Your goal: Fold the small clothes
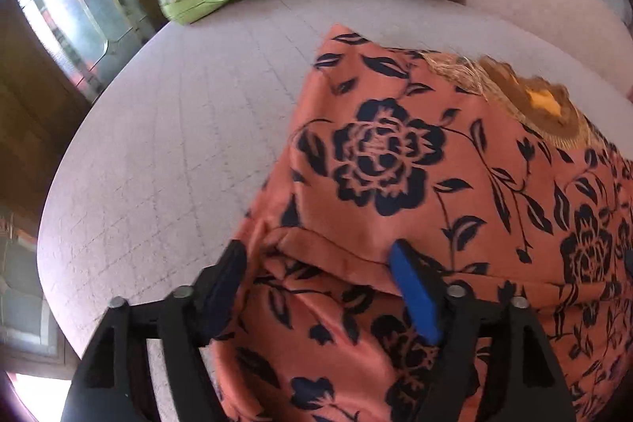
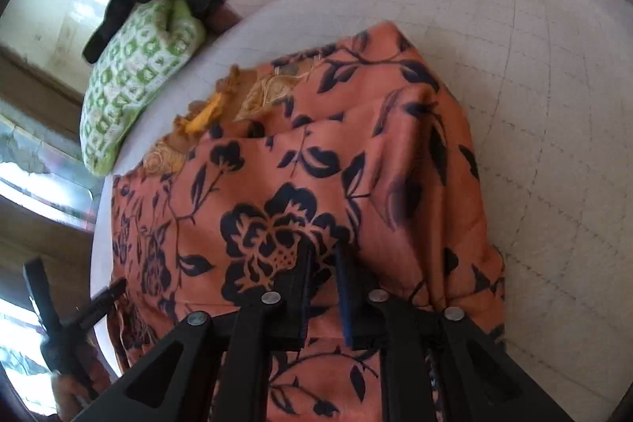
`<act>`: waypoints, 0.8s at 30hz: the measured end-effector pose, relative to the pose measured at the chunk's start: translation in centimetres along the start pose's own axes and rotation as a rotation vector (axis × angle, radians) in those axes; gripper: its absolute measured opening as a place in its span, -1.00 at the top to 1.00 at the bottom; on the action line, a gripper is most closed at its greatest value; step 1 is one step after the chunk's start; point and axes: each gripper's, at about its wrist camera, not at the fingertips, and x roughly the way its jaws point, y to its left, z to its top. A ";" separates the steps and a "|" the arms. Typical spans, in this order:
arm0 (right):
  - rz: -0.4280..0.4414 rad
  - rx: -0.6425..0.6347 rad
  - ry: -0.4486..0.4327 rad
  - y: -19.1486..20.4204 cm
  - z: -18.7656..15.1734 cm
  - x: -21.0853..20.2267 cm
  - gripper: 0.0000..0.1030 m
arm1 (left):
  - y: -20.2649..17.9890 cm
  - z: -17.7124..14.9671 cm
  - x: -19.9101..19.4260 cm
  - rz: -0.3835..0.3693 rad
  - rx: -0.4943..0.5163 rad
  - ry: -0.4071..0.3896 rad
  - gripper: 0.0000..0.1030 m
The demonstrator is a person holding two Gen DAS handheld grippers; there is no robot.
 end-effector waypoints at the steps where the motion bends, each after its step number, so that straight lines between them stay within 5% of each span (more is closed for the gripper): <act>1: 0.000 -0.014 -0.001 0.3 0.1 -0.5 0.71 | 0.3 -0.1 -0.3 -0.020 -0.005 0.006 -0.50; 10: 0.173 -0.268 -0.045 6.9 -2.8 -1.1 0.69 | -1.5 -4.3 -5.0 -0.123 0.126 -0.091 -0.50; 13: 0.068 -0.339 0.052 8.5 -4.2 2.2 0.65 | -3.7 -4.2 -4.4 -0.105 0.157 -0.100 -0.50; 17: 0.087 -0.319 0.048 8.2 -4.3 1.4 0.64 | -5.0 -3.5 -1.8 -0.068 0.198 0.026 -0.53; 24: 0.134 -0.208 0.010 4.3 -3.4 -2.9 0.64 | -0.3 -4.6 -4.9 -0.157 0.107 -0.009 -0.53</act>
